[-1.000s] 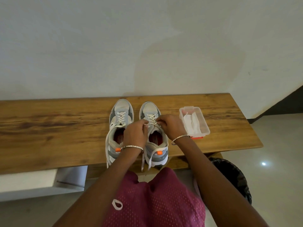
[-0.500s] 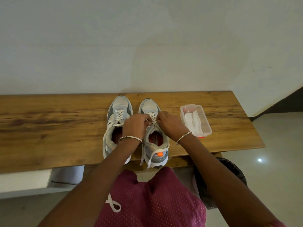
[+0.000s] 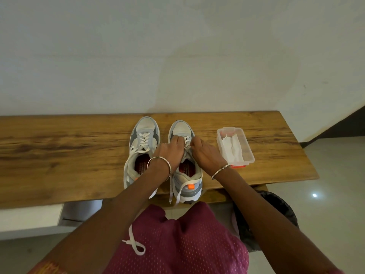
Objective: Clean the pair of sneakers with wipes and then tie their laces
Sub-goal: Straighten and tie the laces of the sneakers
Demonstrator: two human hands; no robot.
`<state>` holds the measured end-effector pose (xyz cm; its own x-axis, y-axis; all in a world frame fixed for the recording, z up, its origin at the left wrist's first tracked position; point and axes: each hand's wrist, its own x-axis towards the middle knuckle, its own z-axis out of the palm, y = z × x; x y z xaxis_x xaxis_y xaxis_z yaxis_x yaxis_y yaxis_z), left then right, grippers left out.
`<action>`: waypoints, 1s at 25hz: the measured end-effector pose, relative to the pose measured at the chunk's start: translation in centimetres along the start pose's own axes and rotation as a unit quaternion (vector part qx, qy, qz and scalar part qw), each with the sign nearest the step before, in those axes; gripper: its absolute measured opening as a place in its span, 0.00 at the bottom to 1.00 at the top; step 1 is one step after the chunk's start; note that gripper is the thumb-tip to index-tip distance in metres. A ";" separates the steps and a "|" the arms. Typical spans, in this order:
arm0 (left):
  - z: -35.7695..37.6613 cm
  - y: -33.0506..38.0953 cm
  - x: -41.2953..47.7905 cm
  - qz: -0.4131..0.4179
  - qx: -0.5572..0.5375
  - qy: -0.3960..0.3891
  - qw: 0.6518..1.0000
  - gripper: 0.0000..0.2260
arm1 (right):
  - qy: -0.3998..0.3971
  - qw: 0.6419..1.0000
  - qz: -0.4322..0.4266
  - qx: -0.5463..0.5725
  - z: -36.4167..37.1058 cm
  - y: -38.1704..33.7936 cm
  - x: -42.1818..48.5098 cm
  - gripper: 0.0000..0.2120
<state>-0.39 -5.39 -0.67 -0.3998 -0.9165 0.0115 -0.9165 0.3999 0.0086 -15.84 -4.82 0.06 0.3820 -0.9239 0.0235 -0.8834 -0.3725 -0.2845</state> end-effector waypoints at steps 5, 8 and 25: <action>0.2 0.0 -0.1 -0.010 -0.051 0.023 0.998 0.10 | 0.002 1.000 0.013 0.009 0.1 -0.2 -0.4 0.09; 0.2 -0.4 -0.3 -0.071 -0.185 0.050 0.979 0.07 | -0.006 0.999 0.038 0.019 0.1 -0.2 -0.1 0.09; -4.9 -0.7 -0.1 -0.189 -0.333 -0.172 0.908 0.14 | 0.051 0.900 0.298 0.313 0.9 -5.7 -3.8 0.31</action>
<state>0.31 -5.58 4.18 -0.1443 -0.8914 -0.4297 -0.8245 -0.1318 0.5502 -12.01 0.91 0.69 -0.1654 -0.9582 -0.2334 -0.5847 0.2859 -0.7592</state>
